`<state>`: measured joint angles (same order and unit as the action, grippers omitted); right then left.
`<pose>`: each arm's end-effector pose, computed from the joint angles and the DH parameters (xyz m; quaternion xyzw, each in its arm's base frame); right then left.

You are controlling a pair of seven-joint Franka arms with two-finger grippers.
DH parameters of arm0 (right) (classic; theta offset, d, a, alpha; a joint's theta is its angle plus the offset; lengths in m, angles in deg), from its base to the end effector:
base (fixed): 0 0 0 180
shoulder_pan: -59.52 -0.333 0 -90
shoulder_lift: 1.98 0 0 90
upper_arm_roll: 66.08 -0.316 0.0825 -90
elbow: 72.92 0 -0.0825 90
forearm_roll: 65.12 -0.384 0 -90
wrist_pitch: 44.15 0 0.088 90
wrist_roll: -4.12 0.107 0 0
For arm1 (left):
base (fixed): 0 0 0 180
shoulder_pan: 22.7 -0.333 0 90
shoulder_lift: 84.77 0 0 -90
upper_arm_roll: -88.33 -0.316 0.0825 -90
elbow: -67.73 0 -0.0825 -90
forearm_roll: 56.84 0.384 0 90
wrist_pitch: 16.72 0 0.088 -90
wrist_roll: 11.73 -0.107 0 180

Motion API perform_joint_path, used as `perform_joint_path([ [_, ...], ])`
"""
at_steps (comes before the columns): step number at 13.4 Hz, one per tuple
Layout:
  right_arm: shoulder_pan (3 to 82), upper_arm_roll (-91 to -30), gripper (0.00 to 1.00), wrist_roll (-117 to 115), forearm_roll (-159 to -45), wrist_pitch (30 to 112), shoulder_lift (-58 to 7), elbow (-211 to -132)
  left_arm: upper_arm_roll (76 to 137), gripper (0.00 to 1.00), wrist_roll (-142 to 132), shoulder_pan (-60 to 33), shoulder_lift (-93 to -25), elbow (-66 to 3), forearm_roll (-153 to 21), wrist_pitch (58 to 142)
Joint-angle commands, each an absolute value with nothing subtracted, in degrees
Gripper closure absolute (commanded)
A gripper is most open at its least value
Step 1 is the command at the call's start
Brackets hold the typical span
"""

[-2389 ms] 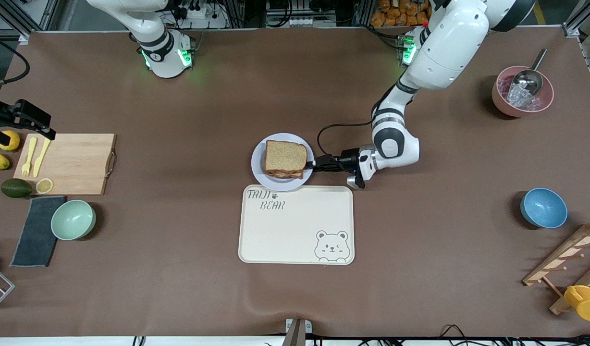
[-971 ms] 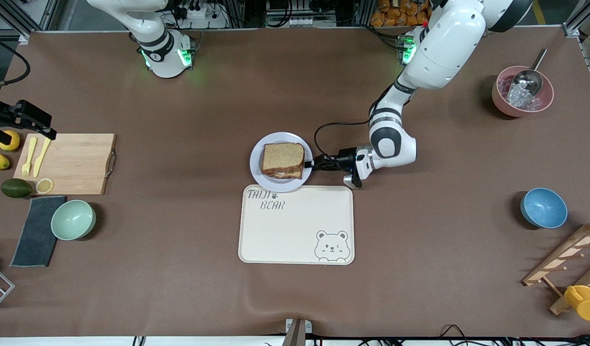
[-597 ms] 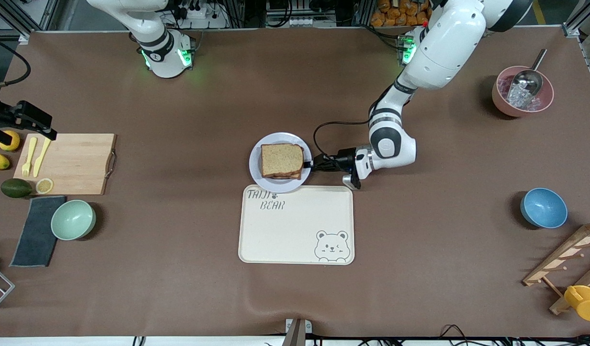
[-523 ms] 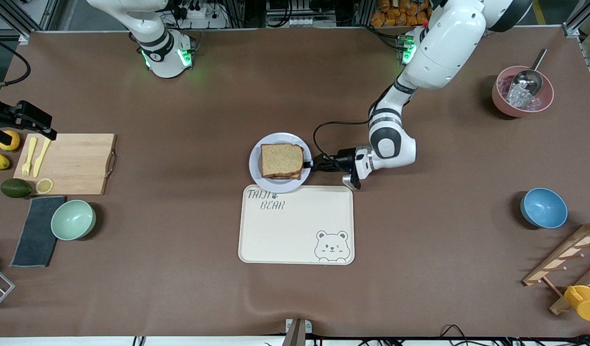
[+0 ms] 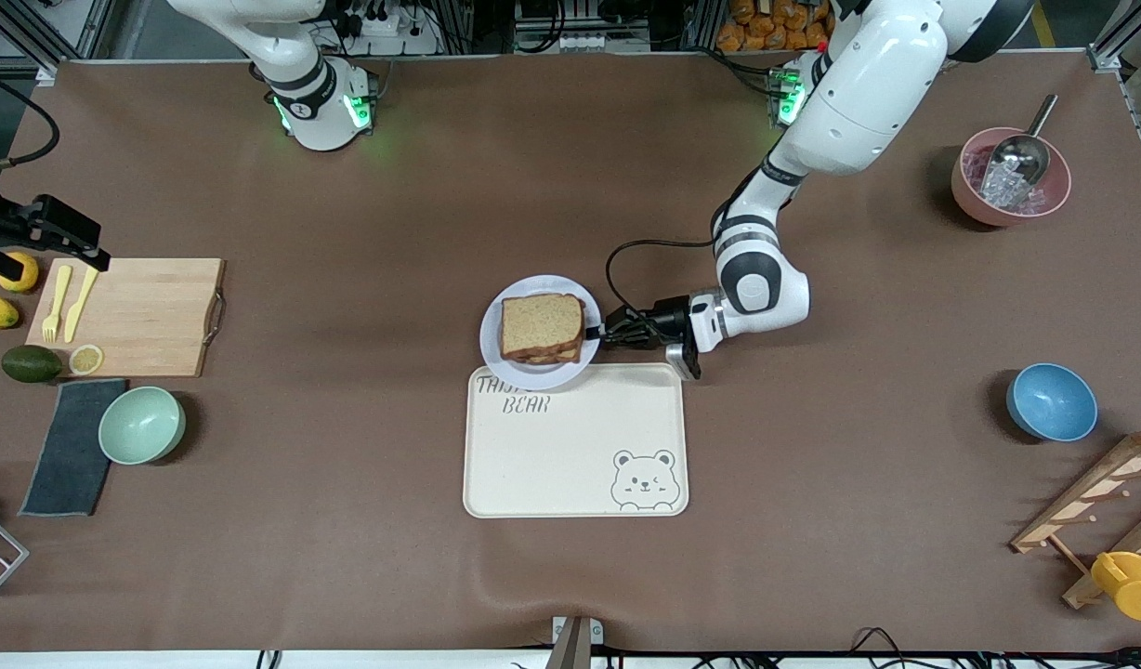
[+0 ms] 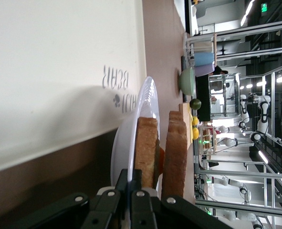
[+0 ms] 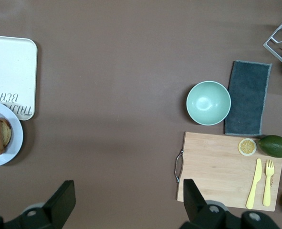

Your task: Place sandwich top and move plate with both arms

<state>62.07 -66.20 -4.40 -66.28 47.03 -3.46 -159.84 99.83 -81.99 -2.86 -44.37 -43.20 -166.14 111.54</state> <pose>0.5648 -0.0219 0.6374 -0.9982 -0.0531 -0.0251 0.0078 0.4997 -0.3366 0.1202 0.8106 -0.0066 0.0580 0.5827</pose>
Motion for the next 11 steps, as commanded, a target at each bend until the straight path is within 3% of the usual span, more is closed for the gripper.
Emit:
perform_joint_path([
  [1,63.48,-67.4,0.0,-3.79,-66.0,46.91,-3.04,-160.28,101.86,1.0,-85.2,-3.54,-46.8,-43.72,-170.21,112.04],
  [6,63.48,-67.4,0.0,-3.88,-65.91,46.91,-3.3,-160.19,102.75,1.0,-86.43,-3.89,-48.65,-43.2,-171.45,112.04],
  [11,63.39,-67.4,0.0,-3.88,-65.91,46.91,-3.3,-160.19,102.31,1.0,-86.44,-5.65,-47.25,-37.93,-172.24,112.04],
])
